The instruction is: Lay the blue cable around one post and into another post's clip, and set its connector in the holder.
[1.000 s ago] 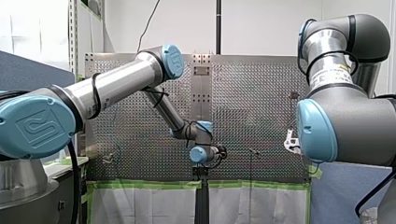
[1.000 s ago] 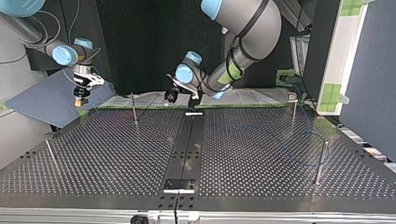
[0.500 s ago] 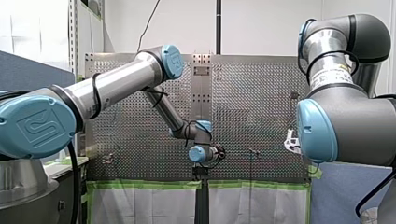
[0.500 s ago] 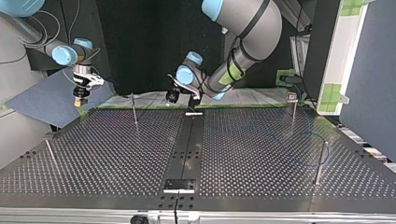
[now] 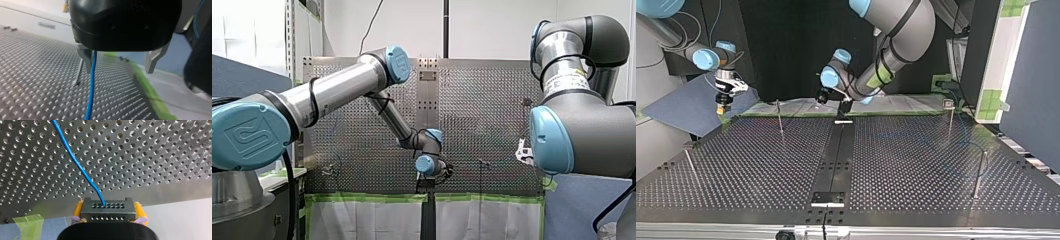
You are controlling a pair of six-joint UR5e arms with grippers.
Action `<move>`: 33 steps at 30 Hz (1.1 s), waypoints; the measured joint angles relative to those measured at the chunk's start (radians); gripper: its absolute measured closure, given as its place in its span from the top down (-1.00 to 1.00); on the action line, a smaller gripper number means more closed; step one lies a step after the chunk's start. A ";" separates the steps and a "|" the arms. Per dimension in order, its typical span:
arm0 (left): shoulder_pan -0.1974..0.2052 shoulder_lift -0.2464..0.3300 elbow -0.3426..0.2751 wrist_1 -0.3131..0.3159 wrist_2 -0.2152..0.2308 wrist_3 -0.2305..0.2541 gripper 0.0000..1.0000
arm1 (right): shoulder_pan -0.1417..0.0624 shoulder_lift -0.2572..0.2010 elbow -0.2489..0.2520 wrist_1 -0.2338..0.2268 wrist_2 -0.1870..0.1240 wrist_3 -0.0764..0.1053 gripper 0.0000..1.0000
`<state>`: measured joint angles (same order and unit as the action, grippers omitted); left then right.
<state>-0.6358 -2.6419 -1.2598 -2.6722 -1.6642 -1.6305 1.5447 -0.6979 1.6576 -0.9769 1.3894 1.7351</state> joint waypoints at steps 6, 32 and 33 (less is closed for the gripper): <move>-0.015 0.042 -0.045 0.008 0.012 0.034 1.00 | 0.011 0.000 0.000 0.003 -0.001 -0.023 -1.00; -0.090 0.196 -0.253 0.102 0.121 -0.014 1.00 | 0.032 0.001 0.000 0.002 0.005 -0.016 -1.00; -0.092 0.196 -0.258 0.111 0.132 -0.024 1.00 | 0.033 0.001 0.000 0.002 0.005 -0.015 -1.00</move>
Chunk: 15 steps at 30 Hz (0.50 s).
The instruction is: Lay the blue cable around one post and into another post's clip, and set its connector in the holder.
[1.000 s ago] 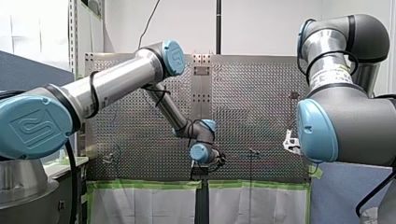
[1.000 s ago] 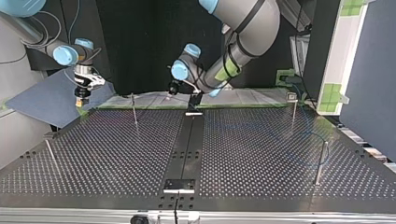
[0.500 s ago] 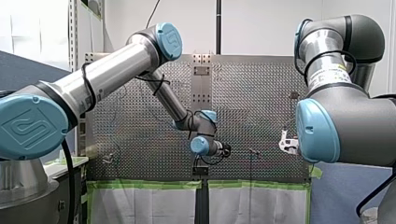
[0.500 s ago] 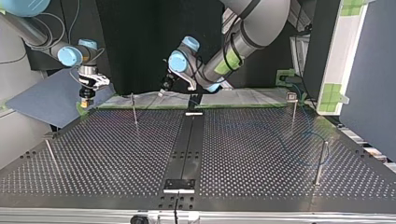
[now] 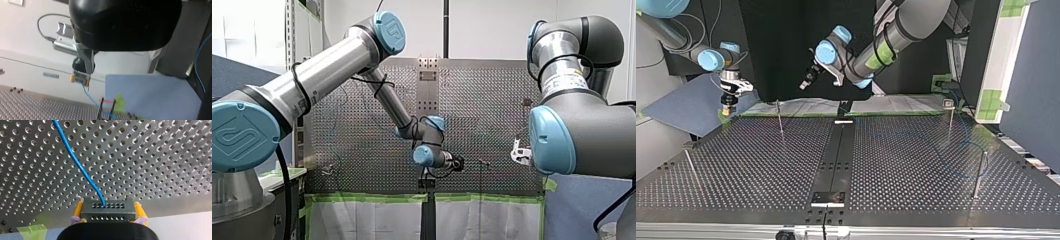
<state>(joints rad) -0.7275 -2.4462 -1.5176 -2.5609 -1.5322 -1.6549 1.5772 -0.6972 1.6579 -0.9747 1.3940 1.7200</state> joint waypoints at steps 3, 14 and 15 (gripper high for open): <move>-0.007 0.000 -0.005 0.026 0.021 -0.027 1.00 | 0.000 0.000 0.000 0.001 -0.001 0.001 -1.00; -0.029 0.000 0.002 0.099 -0.018 -0.121 1.00 | 0.000 0.000 0.000 -0.001 -0.004 0.007 -1.00; -0.030 0.000 0.002 0.095 -0.029 -0.132 1.00 | 0.000 0.000 0.000 -0.001 -0.004 0.008 -1.00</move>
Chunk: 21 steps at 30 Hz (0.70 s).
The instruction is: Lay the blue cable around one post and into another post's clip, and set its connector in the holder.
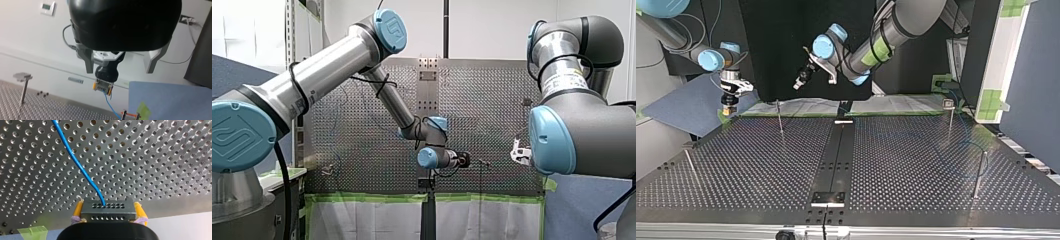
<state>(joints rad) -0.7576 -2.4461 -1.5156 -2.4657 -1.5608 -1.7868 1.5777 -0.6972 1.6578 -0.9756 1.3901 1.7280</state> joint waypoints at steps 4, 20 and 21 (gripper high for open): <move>-0.003 -0.001 0.000 -0.025 -0.033 -0.022 1.00 | 0.000 0.000 0.000 0.000 -0.001 0.001 -1.00; -0.004 -0.045 0.023 -0.138 -0.160 0.020 1.00 | 0.001 0.001 0.001 0.001 -0.002 0.001 -1.00; -0.002 -0.055 0.029 -0.143 -0.165 0.023 1.00 | 0.001 0.001 0.001 0.001 -0.002 0.001 -1.00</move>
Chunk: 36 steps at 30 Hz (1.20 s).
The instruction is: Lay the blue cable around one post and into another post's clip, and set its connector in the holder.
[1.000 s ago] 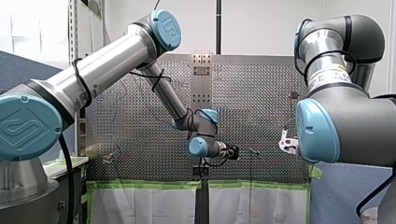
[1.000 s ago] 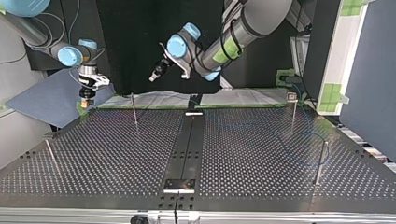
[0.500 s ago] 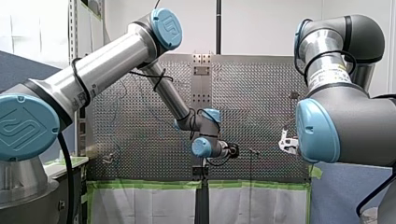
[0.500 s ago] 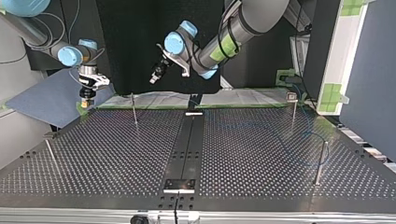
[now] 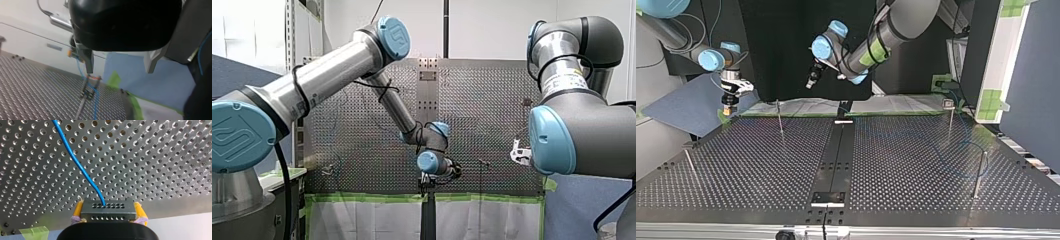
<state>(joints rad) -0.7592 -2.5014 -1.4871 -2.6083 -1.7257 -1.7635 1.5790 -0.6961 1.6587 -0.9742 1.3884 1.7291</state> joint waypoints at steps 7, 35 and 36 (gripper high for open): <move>0.012 -0.036 0.023 -0.023 -0.045 0.045 1.00 | 0.000 0.000 0.000 -0.001 0.000 0.000 -1.00; 0.006 -0.039 0.030 0.004 -0.203 0.278 1.00 | 0.003 0.003 0.000 -0.001 0.000 -0.002 -1.00; 0.004 -0.039 0.030 0.015 -0.192 0.290 1.00 | 0.003 0.003 0.000 -0.001 0.000 -0.002 -1.00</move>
<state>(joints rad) -0.7551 -2.5401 -1.4575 -2.5928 -1.9178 -1.4739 1.5819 -0.6931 1.6587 -0.9757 1.3884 1.7267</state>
